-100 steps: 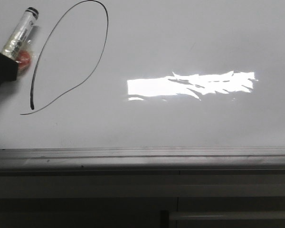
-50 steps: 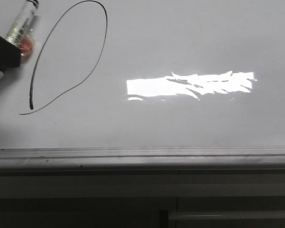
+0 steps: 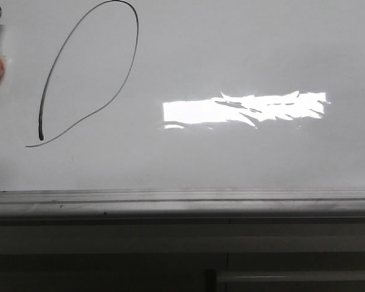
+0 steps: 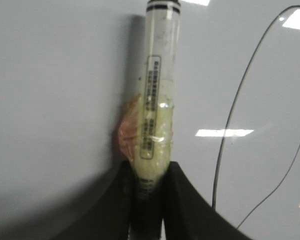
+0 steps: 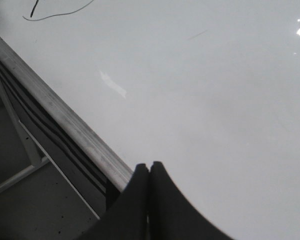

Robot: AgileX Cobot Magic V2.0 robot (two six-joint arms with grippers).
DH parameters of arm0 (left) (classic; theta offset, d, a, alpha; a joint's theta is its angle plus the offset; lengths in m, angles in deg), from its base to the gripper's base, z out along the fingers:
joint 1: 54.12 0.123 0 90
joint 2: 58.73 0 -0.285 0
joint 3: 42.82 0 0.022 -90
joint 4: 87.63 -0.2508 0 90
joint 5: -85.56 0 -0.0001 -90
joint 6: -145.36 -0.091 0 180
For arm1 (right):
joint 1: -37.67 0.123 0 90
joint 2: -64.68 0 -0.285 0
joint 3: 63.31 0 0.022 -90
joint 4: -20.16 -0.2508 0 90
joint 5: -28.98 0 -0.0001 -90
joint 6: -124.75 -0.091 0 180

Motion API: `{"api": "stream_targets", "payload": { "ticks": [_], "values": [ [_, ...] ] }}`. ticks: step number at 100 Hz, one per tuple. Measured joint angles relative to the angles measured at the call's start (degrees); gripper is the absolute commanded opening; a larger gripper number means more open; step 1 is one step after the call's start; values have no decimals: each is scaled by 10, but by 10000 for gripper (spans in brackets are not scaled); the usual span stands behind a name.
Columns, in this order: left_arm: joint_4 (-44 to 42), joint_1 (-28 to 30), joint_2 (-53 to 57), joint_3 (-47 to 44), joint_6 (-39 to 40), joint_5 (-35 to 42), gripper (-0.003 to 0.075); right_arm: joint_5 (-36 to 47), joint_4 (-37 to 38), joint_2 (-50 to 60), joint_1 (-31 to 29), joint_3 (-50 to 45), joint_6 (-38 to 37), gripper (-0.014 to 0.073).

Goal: Write number 0 on whiteboard

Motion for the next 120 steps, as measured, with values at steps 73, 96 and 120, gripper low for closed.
{"api": "stream_targets", "payload": {
  "ticks": [73, 96, 120],
  "values": [
    [0, 0, -34, 1, 91, -39, -20, 0, 0, 0, 0, 0, 0, -69],
    [0, 0, -41, 11, 105, -43, -20, 0, 0, 0, 0, 0, 0, -69],
    [0, 0, -51, 21, 87, -60, -20, 1, -4, 0, 0, 0, 0, -69]
  ]
}}
